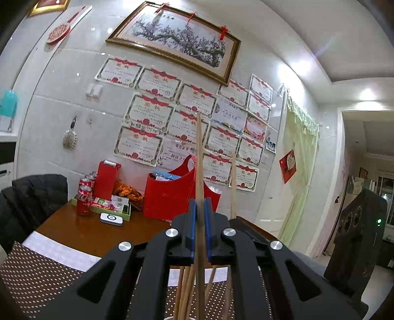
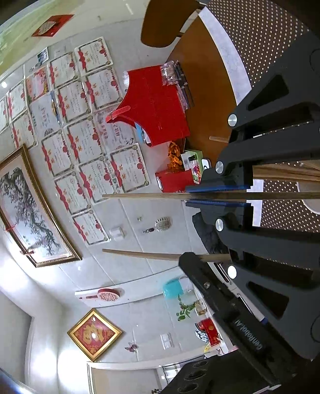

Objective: Organize utensils
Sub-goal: 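Lift both held chopsticks up over the pink cup, then drop both chopsticks into the pink cup by opening both tools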

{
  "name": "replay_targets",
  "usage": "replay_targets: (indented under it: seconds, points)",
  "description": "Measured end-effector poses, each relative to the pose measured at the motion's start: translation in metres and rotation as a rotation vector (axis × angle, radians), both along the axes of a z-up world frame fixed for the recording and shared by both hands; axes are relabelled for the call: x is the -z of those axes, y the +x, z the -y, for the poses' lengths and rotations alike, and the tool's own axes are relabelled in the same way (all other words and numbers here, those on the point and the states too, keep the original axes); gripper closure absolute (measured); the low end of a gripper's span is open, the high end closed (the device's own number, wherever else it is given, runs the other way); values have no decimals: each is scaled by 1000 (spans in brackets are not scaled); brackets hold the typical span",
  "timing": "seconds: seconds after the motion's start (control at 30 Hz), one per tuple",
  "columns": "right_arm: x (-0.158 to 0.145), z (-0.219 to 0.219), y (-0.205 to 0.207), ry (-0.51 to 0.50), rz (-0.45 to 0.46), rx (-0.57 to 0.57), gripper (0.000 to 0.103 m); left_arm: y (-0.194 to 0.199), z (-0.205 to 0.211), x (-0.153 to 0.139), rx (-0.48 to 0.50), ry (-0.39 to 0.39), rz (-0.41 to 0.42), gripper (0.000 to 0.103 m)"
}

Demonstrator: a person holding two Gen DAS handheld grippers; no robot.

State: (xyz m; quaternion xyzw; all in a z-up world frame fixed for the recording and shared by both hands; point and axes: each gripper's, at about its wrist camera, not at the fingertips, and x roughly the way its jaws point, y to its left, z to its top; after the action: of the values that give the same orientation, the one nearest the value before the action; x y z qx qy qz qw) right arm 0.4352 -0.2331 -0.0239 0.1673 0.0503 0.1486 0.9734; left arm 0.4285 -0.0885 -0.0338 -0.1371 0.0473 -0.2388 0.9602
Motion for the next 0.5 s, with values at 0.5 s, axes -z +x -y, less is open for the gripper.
replay_targets:
  seconds: [0.5]
  points:
    - [37, -7, 14, -42, -23, 11, 96, 31, 2, 60, -4, -4, -69, 97]
